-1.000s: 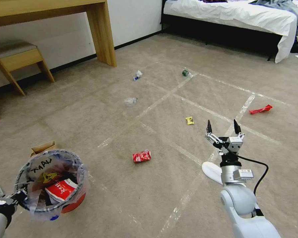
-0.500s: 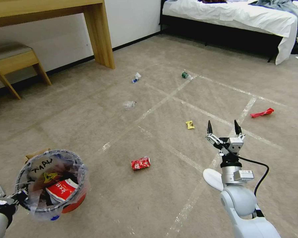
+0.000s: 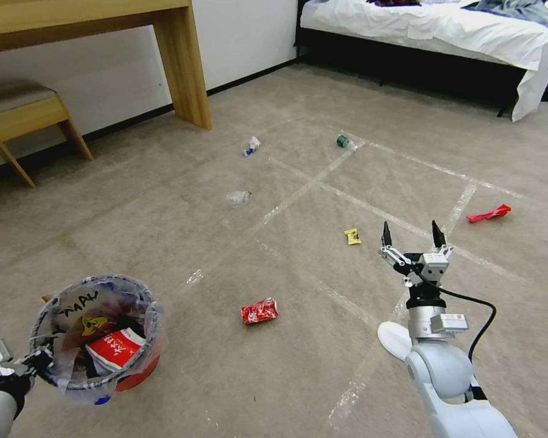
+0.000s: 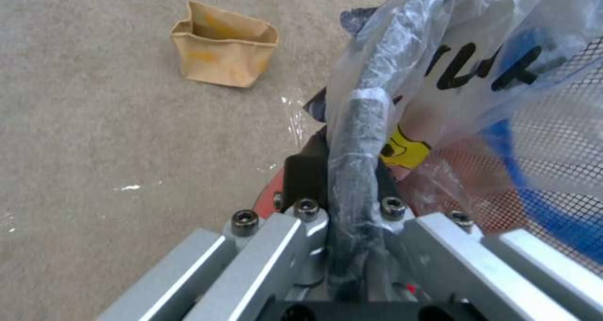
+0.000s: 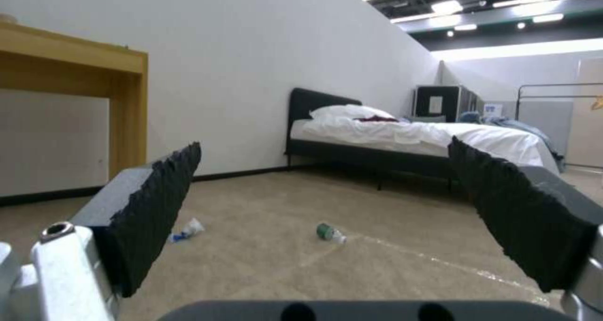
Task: Pick up the trash bin and place the garbage on the floor into it.
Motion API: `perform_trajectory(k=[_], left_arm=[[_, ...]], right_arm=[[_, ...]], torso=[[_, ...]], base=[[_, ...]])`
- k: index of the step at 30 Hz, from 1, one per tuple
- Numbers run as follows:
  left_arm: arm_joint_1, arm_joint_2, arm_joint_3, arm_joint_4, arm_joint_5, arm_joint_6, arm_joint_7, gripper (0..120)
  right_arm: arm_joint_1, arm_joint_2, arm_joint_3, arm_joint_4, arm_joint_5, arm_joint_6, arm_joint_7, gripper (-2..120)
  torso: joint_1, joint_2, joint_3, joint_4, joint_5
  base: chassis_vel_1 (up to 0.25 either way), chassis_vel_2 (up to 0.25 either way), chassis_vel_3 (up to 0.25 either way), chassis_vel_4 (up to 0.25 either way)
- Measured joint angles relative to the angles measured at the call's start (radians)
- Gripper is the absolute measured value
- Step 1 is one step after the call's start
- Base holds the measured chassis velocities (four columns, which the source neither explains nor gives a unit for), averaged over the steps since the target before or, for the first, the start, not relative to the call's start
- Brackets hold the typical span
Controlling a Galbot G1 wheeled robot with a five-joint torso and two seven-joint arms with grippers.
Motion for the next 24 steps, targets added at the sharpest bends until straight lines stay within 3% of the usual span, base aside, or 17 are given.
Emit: perform_trajectory(k=[13, 24], left_arm=[[-0.002, -0.004, 0.002, 0.002, 0.000, -0.001, 0.001, 0], [-0.006, -0.005, 0.002, 0.010, 0.001, -0.003, 0.001, 0]], right_arm=[[-0.001, 0.000, -0.002, 0.000, 0.002, 0.003, 0.001, 100], [0.003, -0.002, -0.005, -0.004, 0.004, 0.005, 0.002, 100]], torso=[[0.000, 0.000, 0.000, 0.0000, 0.0000], [0.000, 0.000, 0.000, 0.0000, 0.0000]], base=[[-0.073, 0.061, 0.080, -0.065], [0.000, 0.000, 0.000, 0.000]])
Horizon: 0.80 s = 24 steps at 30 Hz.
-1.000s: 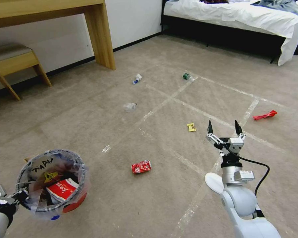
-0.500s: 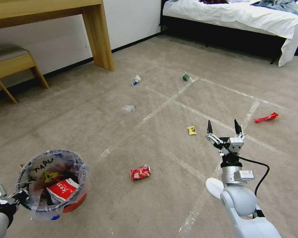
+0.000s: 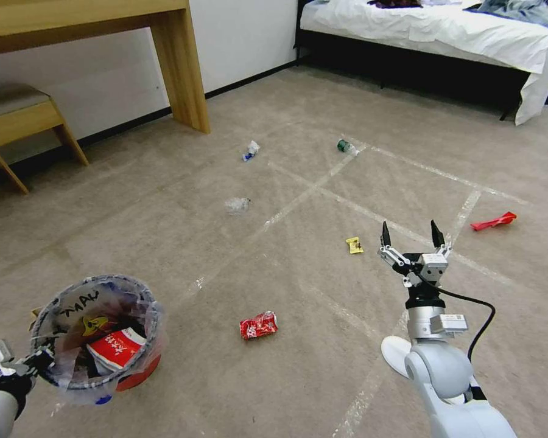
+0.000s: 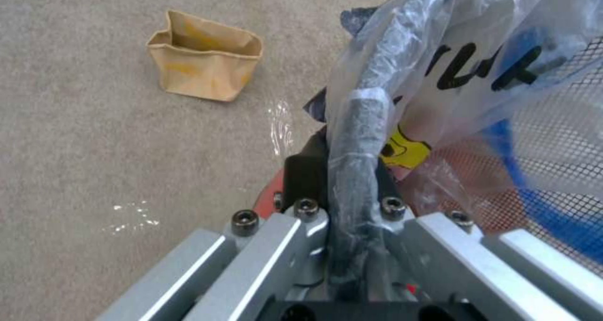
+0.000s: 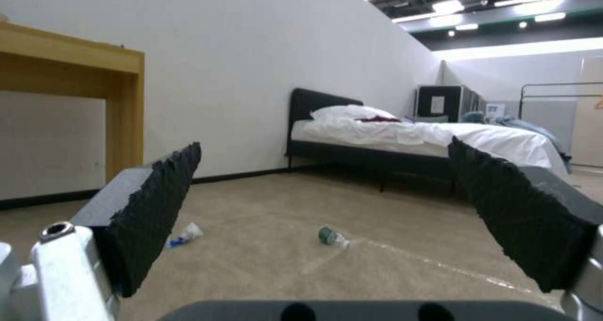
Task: Pick up the trash bin and place the garbage on the floor into it.
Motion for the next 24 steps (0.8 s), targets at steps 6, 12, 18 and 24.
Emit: perform_trajectory(k=[6, 12, 18, 24], left_arm=[[0.007, -0.003, 0.000, -0.001, 0.004, -0.001, 0.000, 0], [0.006, -0.004, 0.001, -0.006, 0.004, -0.001, 0.001, 0], [-0.002, -0.005, 0.006, 0.002, 0.007, -0.001, 0.001, 0], [-0.013, -0.006, 0.012, 0.011, 0.009, -0.001, 0.000, 0]], right_arm=[[0.016, -0.006, -0.011, -0.003, 0.004, -0.005, 0.001, 100], [0.024, -0.009, -0.022, -0.009, 0.005, -0.009, 0.001, 100], [0.036, -0.044, -0.050, -0.005, 0.025, -0.049, 0.007, 100], [0.126, -0.156, -0.181, 0.018, 0.166, -0.258, 0.082, 100]], torso=[[0.000, 0.000, 0.000, 0.0001, 0.0000], [0.000, 0.000, 0.000, 0.0000, 0.0000], [0.000, 0.000, 0.000, -0.0001, 0.0000], [0.000, 0.000, 0.000, 0.0002, 0.0002]], base=[[0.000, 0.000, 0.000, 0.000], [0.000, 0.000, 0.000, 0.000], [0.000, 0.000, 0.000, 0.000], [0.000, 0.000, 0.000, 0.000]])
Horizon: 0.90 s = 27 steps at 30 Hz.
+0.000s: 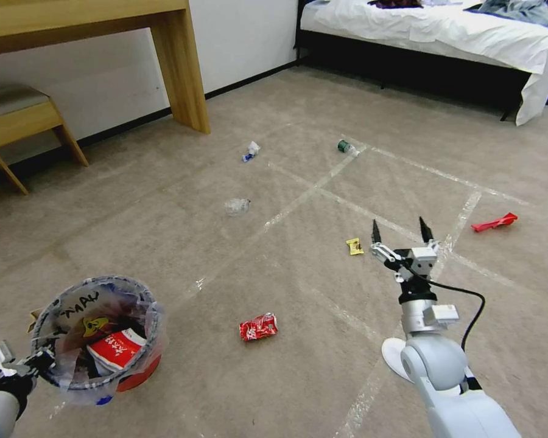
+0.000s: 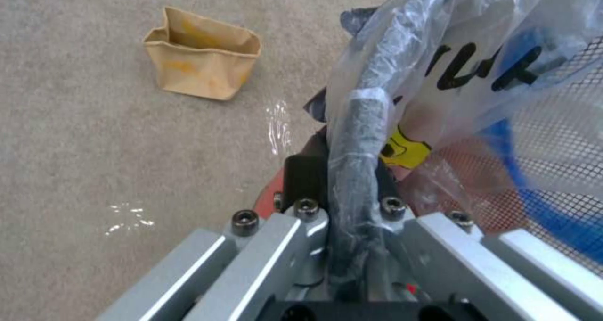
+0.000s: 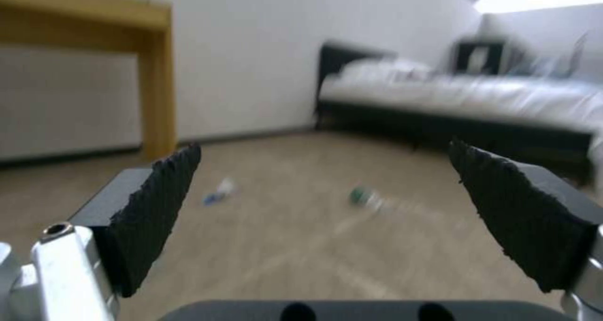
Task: Pick up the trash bin and place the garbage on the floor into it.
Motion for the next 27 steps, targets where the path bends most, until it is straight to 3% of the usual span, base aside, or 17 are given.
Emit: perform_trajectory(k=[1, 2, 3, 4, 6, 7, 8, 12, 13, 14, 16, 20, 22, 27], left_arm=[[-0.003, 0.002, 0.003, 0.002, 0.000, 0.000, 0.000, 0], [-0.003, 0.002, 0.003, 0.002, 0.000, 0.000, 0.000, 0], [-0.006, 0.003, 0.004, 0.005, 0.000, 0.000, 0.000, 0], [-0.006, 0.003, 0.004, 0.005, 0.000, 0.000, 0.000, 0], [-0.009, 0.007, 0.004, 0.011, 0.000, 0.000, -0.001, 0], [-0.009, 0.007, 0.004, 0.011, 0.000, 0.000, -0.001, 0], [-0.010, 0.005, 0.003, 0.012, 0.000, 0.000, -0.001, 0], [-0.010, 0.000, -0.001, 0.013, 0.001, 0.000, -0.001, 0], [-0.008, -0.005, -0.003, 0.015, 0.003, 0.000, -0.001, 0], [-0.008, -0.005, -0.003, 0.015, 0.003, 0.000, -0.001, 0], [-0.006, -0.008, -0.006, 0.017, 0.007, 0.000, -0.001, 0], [-0.003, -0.009, -0.009, 0.021, 0.008, 0.000, -0.001, 0], [-0.003, -0.012, -0.012, 0.025, 0.011, -0.001, -0.001, 0], [0.000, -0.017, -0.013, 0.033, 0.017, -0.004, -0.001, 0]], right_arm=[[0.037, -0.034, -0.045, 0.010, 0.073, -0.096, 0.033, 100], [0.037, -0.034, -0.045, 0.010, 0.073, -0.096, 0.033, 100], [0.071, -0.061, -0.091, 0.022, 0.142, -0.185, 0.068, 100], [0.071, -0.061, -0.091, 0.022, 0.142, -0.185, 0.068, 100], [0.170, -0.114, -0.232, 0.034, 0.299, -0.371, 0.155, 100], [0.170, -0.114, -0.232, 0.034, 0.299, -0.371, 0.155, 100], [0.216, -0.118, -0.290, 0.027, 0.379, -0.433, 0.193, 100], [0.288, -0.104, -0.380, -0.003, 0.505, -0.536, 0.239, 100], [0.339, -0.065, -0.437, -0.033, 0.607, -0.625, 0.291, 100], [0.339, -0.065, -0.437, -0.033, 0.607, -0.625, 0.291, 100], [0.392, -0.003, -0.500, -0.080, 0.698, -0.716, 0.355, 100], [0.451, 0.065, -0.564, -0.159, 0.743, -0.764, 0.395, 100], [0.502, 0.127, -0.619, -0.264, 0.755, -0.797, 0.409, 100], [0.529, 0.178, -0.658, -0.399, 0.713, -0.815, 0.392, 100]], torso=[[0.000, 0.000, 0.000, -0.0001, -0.0002], [0.000, 0.000, 0.000, -0.0001, -0.0002], [0.000, 0.000, 0.000, -0.0004, -0.0005], [0.000, 0.000, 0.000, -0.0004, -0.0005], [0.000, 0.000, 0.000, -0.0001, -0.0002], [0.000, 0.000, 0.000, -0.0001, -0.0002], [0.000, 0.000, 0.000, 0.0000, -0.0007], [0.000, 0.000, 0.000, -0.0002, -0.0002], [0.000, 0.000, 0.000, -0.0004, -0.0007], [0.000, 0.000, 0.000, -0.0004, -0.0007], [0.000, 0.000, 0.000, -0.0001, -0.0003], [0.000, 0.000, 0.000, 0.0000, -0.0004], [0.000, 0.000, 0.000, -0.0001, -0.0004], [0.000, 0.000, 0.000, -0.0002, -0.0005]], base=[[0.000, 0.000, 0.000, 0.000], [0.000, 0.000, 0.000, 0.000], [0.000, 0.000, 0.000, 0.000], [0.000, 0.000, 0.000, 0.000], [0.000, 0.000, 0.000, 0.000], [0.000, 0.000, 0.000, 0.000], [0.000, 0.000, 0.000, 0.000], [0.000, 0.000, 0.000, 0.000], [0.000, 0.000, 0.000, 0.000], [0.000, 0.000, 0.000, 0.000], [0.000, 0.000, 0.000, 0.000], [0.000, 0.000, 0.000, 0.000], [0.000, 0.000, 0.000, 0.000], [0.000, 0.000, 0.000, 0.000]])
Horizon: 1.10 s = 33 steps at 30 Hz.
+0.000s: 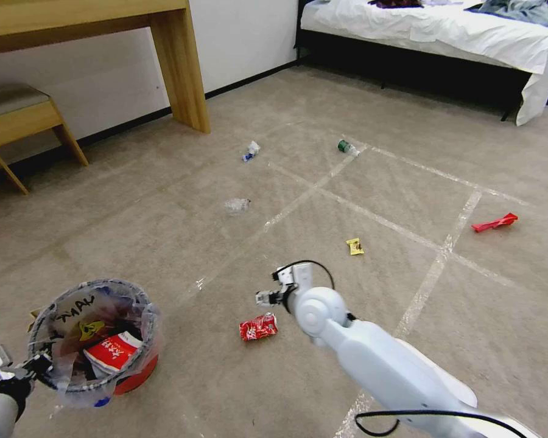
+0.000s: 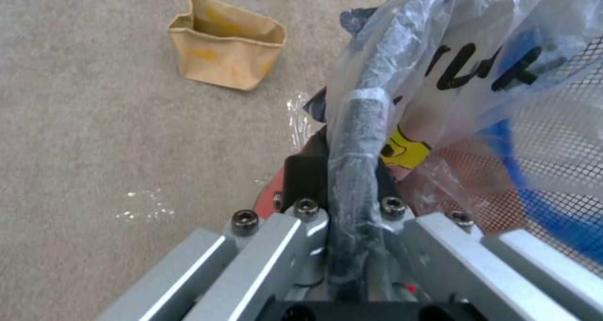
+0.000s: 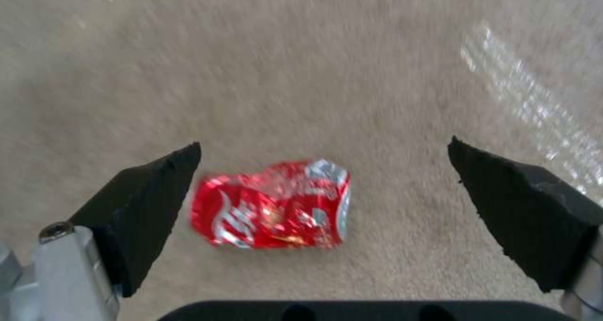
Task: Pick up the trash bin and place the garbage on the floor into it.
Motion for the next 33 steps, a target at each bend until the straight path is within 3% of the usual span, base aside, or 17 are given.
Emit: perform_trajectory(k=[4, 7, 9, 10, 14, 16, 25, 33], left_arm=[[0.001, 0.000, -0.001, 0.005, 0.002, -0.001, 0.001, 0], [-0.003, 0.000, -0.001, 0.010, 0.003, -0.002, 0.001, 0], [-0.004, -0.001, -0.001, 0.010, 0.003, -0.002, 0.001, 0], [-0.005, -0.003, -0.001, 0.010, 0.004, -0.003, 0.001, 0], [-0.004, -0.004, -0.001, 0.010, 0.004, -0.004, 0.001, 0], [-0.005, -0.006, -0.001, 0.011, 0.006, -0.004, 0.001, 0], [-0.006, -0.015, 0.004, 0.008, 0.014, -0.005, 0.001, 0], [-0.003, -0.018, 0.001, 0.001, 0.014, -0.006, 0.001, 0]], right_arm=[[0.007, 0.010, -0.026, -0.063, -0.057, -0.002, -0.039, 100], [0.020, -0.010, -0.074, -0.101, -0.210, 0.030, -0.148, 100], [0.023, -0.019, -0.087, -0.104, -0.242, 0.040, -0.172, 100], [0.028, -0.041, -0.115, -0.107, -0.324, 0.060, -0.228, 100], [0.035, -0.086, -0.159, -0.106, -0.428, 0.089, -0.299, 100], [0.051, -0.154, -0.216, -0.089, -0.501, 0.113, -0.374, 100], [0.125, -0.259, -0.346, -0.013, -0.540, 0.158, -0.497, 100], [0.165, -0.275, -0.435, -0.009, -0.564, 0.189, -0.558, 100]], torso=[[0.000, 0.000, 0.000, -0.0002, 0.0001], [0.000, 0.000, 0.000, -0.0001, 0.0002], [0.000, 0.000, 0.000, -0.0002, 0.0002], [0.000, 0.000, 0.000, -0.0001, 0.0003], [0.000, 0.000, 0.000, -0.0001, 0.0004], [0.000, 0.000, 0.000, -0.0002, 0.0003], [0.000, 0.000, 0.000, 0.0001, 0.0004], [0.000, 0.000, 0.000, 0.0001, 0.0003]], base=[[0.000, 0.000, 0.000, 0.000], [0.000, 0.000, 0.000, 0.000], [0.000, 0.000, 0.000, 0.000], [0.000, 0.000, 0.000, 0.000], [0.000, 0.000, 0.000, 0.000], [0.000, 0.000, 0.000, 0.000], [0.000, 0.000, 0.000, 0.000], [0.000, 0.000, 0.000, 0.000]])
